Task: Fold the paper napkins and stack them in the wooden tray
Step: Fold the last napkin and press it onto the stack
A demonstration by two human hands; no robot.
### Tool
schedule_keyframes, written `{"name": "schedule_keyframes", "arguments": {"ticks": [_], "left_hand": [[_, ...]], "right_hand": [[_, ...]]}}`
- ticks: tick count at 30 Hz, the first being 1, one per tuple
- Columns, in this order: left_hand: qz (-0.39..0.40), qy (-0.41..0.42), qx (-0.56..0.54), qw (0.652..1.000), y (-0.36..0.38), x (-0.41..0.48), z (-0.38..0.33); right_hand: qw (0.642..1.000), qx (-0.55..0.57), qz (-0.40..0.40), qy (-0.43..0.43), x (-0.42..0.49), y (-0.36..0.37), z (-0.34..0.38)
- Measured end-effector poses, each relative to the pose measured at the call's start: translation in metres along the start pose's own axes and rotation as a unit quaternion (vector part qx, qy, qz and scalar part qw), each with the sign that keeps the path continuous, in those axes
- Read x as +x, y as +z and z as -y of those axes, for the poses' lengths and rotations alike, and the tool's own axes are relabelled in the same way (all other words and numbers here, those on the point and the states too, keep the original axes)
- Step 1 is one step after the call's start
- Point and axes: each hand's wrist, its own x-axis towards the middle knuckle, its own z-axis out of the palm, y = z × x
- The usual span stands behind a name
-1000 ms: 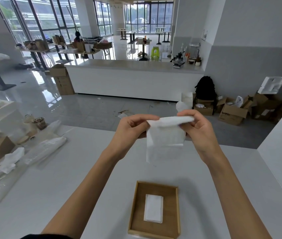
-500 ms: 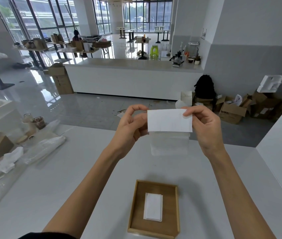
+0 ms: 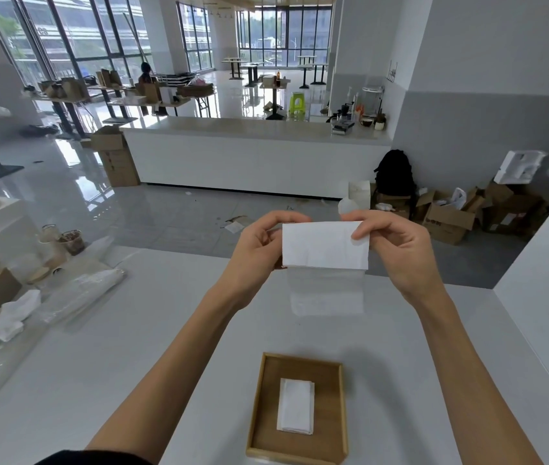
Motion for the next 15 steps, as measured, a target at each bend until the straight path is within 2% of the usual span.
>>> {"name": "schedule_keyframes", "arguments": {"ticks": [15], "left_hand": [[-0.008,0.018,-0.042,0.999,-0.0052,0.0006,-0.0013]], "right_hand": [[0.992,-0.101,-0.003,-0.074,0.0,-0.0064,-0.0025]]}}
